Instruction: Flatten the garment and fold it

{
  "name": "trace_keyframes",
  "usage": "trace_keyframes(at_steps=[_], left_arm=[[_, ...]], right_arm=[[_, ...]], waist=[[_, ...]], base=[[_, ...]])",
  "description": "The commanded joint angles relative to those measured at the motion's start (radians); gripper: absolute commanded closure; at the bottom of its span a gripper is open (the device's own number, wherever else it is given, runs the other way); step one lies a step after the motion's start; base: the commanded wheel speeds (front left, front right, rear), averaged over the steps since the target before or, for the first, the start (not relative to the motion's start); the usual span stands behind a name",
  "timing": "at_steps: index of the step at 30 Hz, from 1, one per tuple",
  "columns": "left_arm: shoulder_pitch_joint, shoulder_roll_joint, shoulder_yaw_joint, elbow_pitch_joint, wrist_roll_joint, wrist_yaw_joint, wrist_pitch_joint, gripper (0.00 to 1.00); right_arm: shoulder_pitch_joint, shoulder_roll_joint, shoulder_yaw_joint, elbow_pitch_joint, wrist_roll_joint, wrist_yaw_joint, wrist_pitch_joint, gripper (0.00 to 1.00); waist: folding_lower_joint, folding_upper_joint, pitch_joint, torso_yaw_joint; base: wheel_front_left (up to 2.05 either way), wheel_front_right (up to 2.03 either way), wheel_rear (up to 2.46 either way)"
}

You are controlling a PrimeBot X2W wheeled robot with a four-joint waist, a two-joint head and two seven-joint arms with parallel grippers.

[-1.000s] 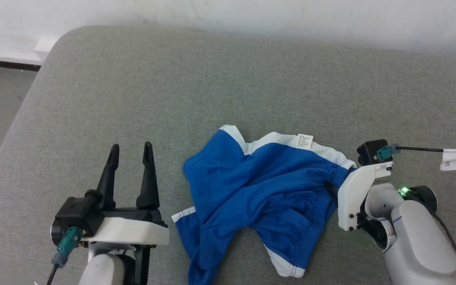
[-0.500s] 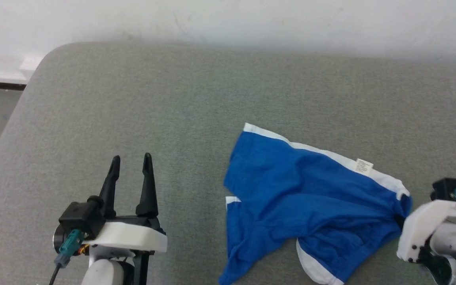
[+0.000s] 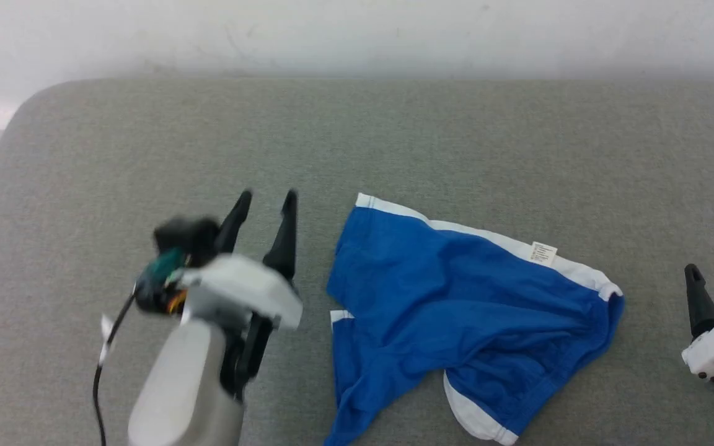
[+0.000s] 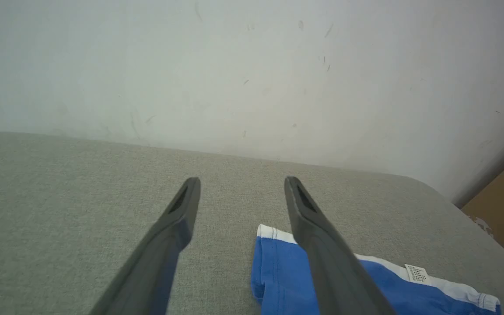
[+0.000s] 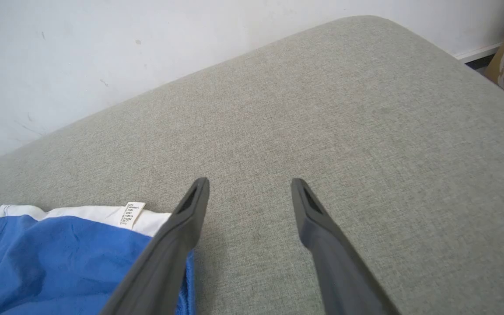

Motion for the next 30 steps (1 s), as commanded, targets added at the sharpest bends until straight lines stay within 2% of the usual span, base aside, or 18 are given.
trace_keyframes(at_steps=[1, 9, 11, 17, 23, 26, 27, 28, 30], left_arm=[[-0.067, -0.003, -0.014, 0.031, -0.001, -0.008, 0.039, 0.0], [-0.376, 0.007, -0.104, 0.303, 0.011, 0.001, 0.451, 0.0], [-0.434, 0.018, -0.125, 0.359, 0.034, 0.008, 0.519, 0.0], [-0.516, 0.056, -0.167, 0.49, 0.089, 0.026, 0.616, 0.0], [-0.537, 0.077, -0.202, 0.603, 0.11, 0.02, 0.707, 0.0], [-0.527, 0.069, -0.213, 0.642, 0.101, 0.007, 0.746, 0.0], [-0.525, 0.065, -0.216, 0.648, 0.097, 0.002, 0.75, 0.64], [-0.521, 0.061, -0.215, 0.651, 0.091, -0.002, 0.746, 1.0], [-0.512, 0.053, -0.21, 0.657, 0.073, -0.011, 0.738, 1.0]], right_arm=[[-0.009, 0.004, 0.002, -0.009, 0.009, -0.001, -0.011, 0.0], [-0.028, 0.005, 0.073, -0.015, 0.055, -0.001, -0.025, 0.0], [-0.031, 0.005, 0.079, -0.01, 0.062, -0.001, -0.031, 0.0], [-0.037, 0.005, 0.082, 0.011, 0.076, -0.001, -0.045, 0.0], [-0.045, 0.005, 0.072, 0.019, 0.074, -0.001, -0.062, 0.0], [-0.048, 0.005, 0.062, 0.022, 0.074, -0.001, -0.066, 0.0], [-0.05, 0.005, 0.059, 0.023, 0.074, -0.001, -0.067, 0.0], [-0.052, 0.005, 0.058, 0.024, 0.073, -0.001, -0.068, 0.0], [-0.055, 0.005, 0.058, 0.024, 0.066, -0.001, -0.069, 0.0]], waist=[[0.0, 0.0, 0.021, -0.032], [0.0, 0.0, 0.104, -0.154], [0.0, 0.0, 0.127, -0.18], [0.0, 0.0, 0.164, -0.23], [0.0, 0.0, 0.181, -0.249], [0.0, 0.0, 0.183, -0.242], [0.0, 0.0, 0.183, -0.238], [0.0, 0.0, 0.183, -0.234], [0.0, 0.0, 0.178, -0.223]], base=[[0.0, 0.0, 0.0], [0.0, 0.0, 0.0], [0.0, 0.0, 0.0], [0.0, 0.0, 0.0], [0.0, 0.0, 0.0], [0.0, 0.0, 0.0], [0.0, 0.0, 0.0], [0.0, 0.0, 0.0], [0.0, 0.0, 0.0]])
